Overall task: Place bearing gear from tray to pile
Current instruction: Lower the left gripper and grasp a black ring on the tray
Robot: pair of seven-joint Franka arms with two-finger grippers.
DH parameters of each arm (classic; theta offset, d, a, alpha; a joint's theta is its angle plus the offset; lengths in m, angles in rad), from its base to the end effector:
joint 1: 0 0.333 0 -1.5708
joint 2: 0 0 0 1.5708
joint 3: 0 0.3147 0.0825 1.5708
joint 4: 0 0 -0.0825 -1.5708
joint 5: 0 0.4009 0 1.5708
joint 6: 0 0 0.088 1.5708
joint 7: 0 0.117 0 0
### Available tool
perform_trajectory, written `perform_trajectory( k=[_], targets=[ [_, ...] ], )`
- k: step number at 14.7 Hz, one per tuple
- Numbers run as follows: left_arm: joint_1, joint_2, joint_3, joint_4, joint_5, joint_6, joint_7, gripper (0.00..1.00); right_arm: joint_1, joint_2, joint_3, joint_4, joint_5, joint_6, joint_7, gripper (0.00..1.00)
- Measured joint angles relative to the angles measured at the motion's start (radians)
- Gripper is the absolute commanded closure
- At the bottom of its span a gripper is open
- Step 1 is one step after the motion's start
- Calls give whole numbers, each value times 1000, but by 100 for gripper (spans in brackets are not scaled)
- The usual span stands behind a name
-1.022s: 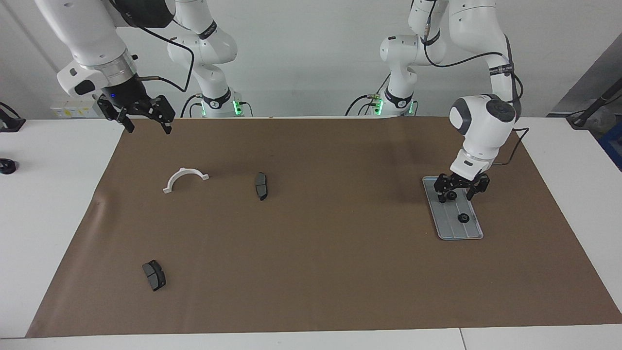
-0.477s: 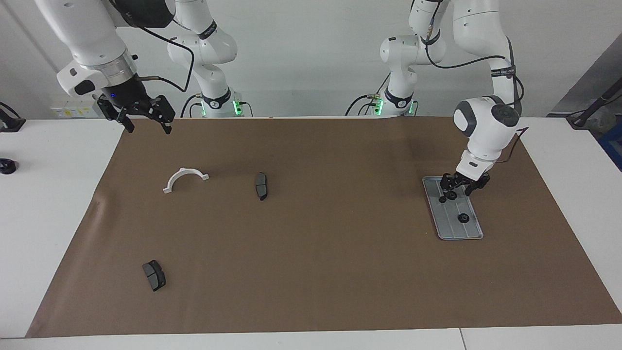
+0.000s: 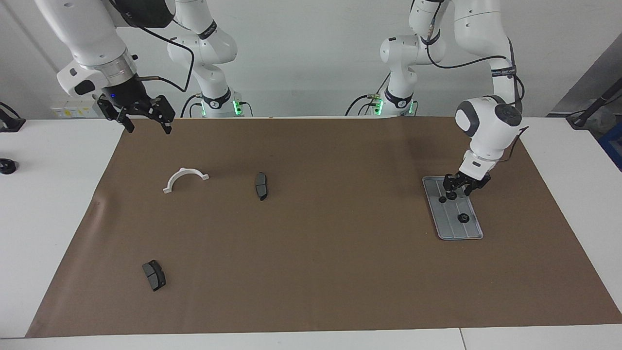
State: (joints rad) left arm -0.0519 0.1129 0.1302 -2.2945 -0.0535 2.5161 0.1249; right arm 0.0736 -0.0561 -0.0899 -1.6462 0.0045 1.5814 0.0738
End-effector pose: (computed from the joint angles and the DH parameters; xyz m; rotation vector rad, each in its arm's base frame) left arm 0.5458 0.0432 0.2878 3.1289 -0.0103 0.1743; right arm 0.5541 -0.0098 0.6087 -3.1291 0.1409 0.0144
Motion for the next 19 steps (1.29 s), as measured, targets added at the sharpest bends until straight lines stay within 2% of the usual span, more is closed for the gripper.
perform_trajectory(
  k=[4,14,18,19],
  targets=[
    [0,0,0,-4,-11,8,0,40,0,0,0,0,0,0,0,0],
    [0,0,-6,-19,-30,25,0,42,0,0,0,0,0,0,0,0],
    [0,0,-6,-24,-50,27,0,77,0,0,0,0,0,0,0,0],
    [0,0,-6,-25,-55,28,0,88,0,0,0,0,0,0,0,0]
  ],
)
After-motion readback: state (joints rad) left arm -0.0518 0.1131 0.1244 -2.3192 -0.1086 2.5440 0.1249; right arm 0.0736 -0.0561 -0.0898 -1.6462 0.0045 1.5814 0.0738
